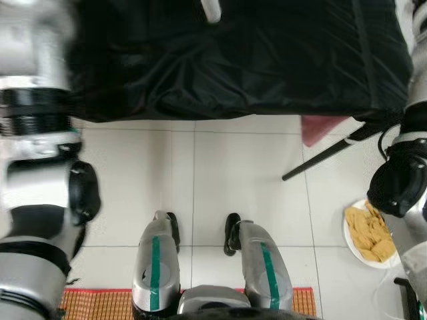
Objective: Building children table
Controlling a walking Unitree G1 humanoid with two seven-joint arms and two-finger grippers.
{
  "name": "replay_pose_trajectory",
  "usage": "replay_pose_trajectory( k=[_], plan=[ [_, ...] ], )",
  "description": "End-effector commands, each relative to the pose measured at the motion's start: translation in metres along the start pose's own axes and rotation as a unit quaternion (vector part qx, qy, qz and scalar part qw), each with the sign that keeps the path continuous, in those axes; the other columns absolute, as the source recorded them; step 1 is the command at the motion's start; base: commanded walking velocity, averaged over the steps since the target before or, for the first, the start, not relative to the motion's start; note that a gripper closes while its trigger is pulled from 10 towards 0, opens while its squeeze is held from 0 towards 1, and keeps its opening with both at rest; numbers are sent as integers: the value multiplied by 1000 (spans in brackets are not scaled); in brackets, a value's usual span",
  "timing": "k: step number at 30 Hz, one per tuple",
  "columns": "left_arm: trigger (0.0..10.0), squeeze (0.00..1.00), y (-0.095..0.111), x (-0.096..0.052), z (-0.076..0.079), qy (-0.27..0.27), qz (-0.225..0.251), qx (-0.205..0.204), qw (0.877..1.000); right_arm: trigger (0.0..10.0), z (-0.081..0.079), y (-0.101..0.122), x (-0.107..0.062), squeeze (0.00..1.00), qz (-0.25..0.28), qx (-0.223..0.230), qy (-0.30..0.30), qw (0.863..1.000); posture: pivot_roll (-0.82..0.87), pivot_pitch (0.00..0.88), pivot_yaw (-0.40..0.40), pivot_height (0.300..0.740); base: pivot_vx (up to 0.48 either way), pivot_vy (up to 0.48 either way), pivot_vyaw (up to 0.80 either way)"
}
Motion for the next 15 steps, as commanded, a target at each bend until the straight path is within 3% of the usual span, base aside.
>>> replay_pose_trajectory(
  k=[1, 3, 4, 15],
  plan=[
    [10000, 0, 1, -1, 19, -33, -1, -3, 999, 0, -28, 30, 1, 0, 49, 21, 67, 996, 93, 133, 9, 740, 0, 0, 0],
    [10000, 0, 1, -1, 19, -33, -1, -3, 999, 0, -28, 30, 1, 0, 49, 21, 67, 996, 93, 133, 9, 740, 0, 0, 0],
    [10000, 0, 4, -2, 20, -36, 3, -4, 999, 10000, -37, 24, 0, 0, 37, 10, 92, 995, 92, 135, 8, 740, 0, 0, 0],
    [10000, 0, 0, -6, 17, -30, -2, 16, 999, 10000, -48, 6, -7, 0, 9, -24, 127, 992, 91, 143, 2, 740, 0, 0, 0]
  ],
)
Point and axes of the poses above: a point about 5 cm out from each wrist's last joint towards the gripper, its own x axis pointing out of the wrist towards the gripper, its own y axis along the axis of the wrist's last joint, z = x × y, the point moved 3 cm from there along x, pointing out of the wrist towards the gripper, and after that the axes turned 1 degree about -x, right-handed, at the moved point
